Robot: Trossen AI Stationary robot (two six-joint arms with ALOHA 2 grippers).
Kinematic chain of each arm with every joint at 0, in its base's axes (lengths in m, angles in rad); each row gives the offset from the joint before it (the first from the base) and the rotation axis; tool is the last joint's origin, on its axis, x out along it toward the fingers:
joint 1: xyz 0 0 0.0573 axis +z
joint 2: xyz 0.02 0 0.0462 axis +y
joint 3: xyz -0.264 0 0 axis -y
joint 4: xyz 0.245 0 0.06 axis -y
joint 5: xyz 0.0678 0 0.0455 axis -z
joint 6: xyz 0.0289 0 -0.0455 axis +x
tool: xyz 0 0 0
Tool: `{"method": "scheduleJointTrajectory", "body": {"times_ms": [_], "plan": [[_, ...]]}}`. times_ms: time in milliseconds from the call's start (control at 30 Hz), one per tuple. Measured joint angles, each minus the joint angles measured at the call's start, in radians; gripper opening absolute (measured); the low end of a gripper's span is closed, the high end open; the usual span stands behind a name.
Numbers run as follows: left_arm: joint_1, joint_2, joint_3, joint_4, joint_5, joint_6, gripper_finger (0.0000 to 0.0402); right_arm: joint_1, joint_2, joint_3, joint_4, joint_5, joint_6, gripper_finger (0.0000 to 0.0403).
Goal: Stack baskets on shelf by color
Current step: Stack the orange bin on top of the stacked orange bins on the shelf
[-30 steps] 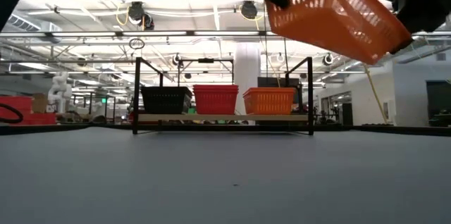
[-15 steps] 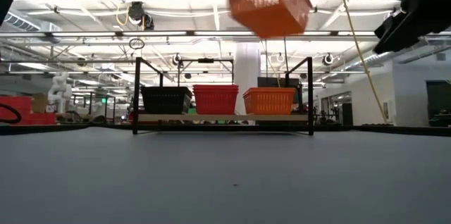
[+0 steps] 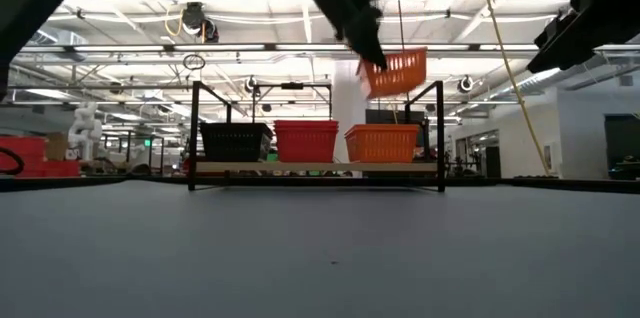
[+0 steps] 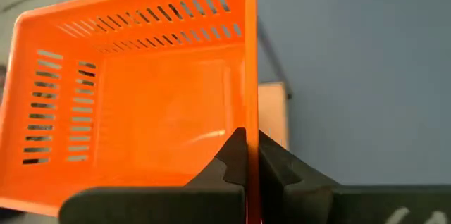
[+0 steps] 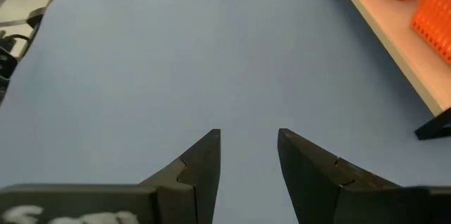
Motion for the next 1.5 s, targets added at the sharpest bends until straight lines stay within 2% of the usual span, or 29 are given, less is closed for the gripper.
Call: {"method": "scheduleJointTrajectory", "body": {"times_ms": [167,400,567,867,1067,1400,1500], "plan": [[0.036,0.058,0.0,0.016,-0.069,-0.046,0.0004,0.0,-0.001,0.0,-0.008,0.0,0.015,0.0137],[0.043,0.081,0.0,0.004,-0.065,-0.084,0.001,-0.001,0.0,0.001,-0.02,0.002,0.015,0.0137],[0.027,0.097,0.0,-0.008,-0.024,-0.087,0.0007,0.0,-0.001,0.001,-0.021,0.002,0.015,0.0137],[0.03,0.106,0.001,-0.007,-0.024,-0.073,0.0082,0.0,0.0,0.001,-0.021,0.002,0.03,0.0137],[0.049,0.106,0.001,-0.012,-0.059,-0.151,0.0113,0.0,0.0,0.001,-0.021,0.003,0.03,0.0137],[0.042,0.106,0.0,-0.027,-0.082,-0.154,0.0097,0.0,0.0,0.002,-0.021,0.003,0.037,0.0137],[0.025,0.106,0.0,-0.024,-0.147,-0.122,0.0097,0.0,0.0,0.002,-0.021,0.003,0.036,0.0137]]}}
